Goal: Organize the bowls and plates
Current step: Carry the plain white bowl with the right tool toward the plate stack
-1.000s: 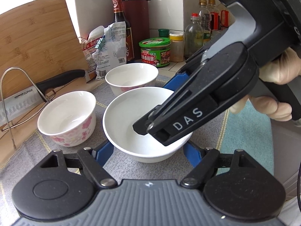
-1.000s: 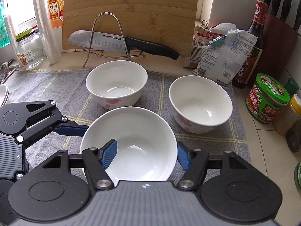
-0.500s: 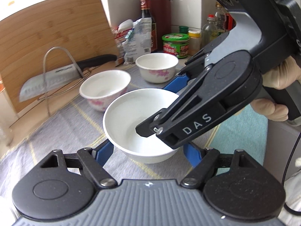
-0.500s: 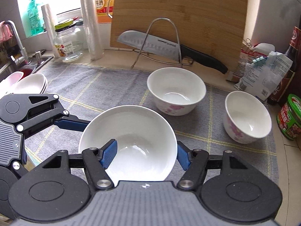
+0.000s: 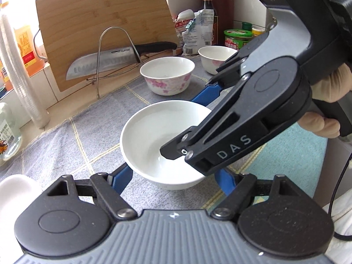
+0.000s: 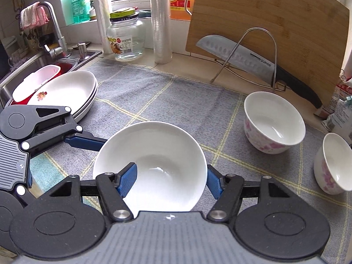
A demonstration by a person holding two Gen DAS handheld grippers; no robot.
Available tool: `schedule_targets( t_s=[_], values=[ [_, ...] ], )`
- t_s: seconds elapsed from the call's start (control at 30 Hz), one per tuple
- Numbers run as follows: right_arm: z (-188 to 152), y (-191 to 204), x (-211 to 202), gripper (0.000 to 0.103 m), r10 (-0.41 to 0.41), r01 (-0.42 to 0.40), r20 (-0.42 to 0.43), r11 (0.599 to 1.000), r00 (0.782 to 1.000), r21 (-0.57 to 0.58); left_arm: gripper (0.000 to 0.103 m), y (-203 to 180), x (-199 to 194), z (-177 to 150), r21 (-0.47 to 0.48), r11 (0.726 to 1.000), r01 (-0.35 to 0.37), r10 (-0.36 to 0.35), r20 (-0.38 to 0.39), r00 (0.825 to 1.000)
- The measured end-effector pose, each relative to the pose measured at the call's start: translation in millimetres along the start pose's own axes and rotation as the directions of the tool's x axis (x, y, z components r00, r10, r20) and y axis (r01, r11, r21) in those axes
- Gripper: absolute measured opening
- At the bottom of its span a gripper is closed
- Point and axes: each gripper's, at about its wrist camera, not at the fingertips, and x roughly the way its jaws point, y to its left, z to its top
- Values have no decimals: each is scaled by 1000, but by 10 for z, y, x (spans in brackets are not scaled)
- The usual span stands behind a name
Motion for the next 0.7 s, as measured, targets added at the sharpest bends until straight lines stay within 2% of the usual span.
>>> schedule_targets(
  t_s=[0.33, 0.7],
  values=[
    [76, 164, 183, 72, 18, -19, -19, 1000, 1000, -22, 81, 140, -26, -150, -29, 999, -21, 20, -19, 1000],
    [82, 191, 259, 73, 30, -30, -29, 999, 999, -15, 81, 163, 21, -186, -53, 999, -9, 7, -30, 1000]
  ],
)
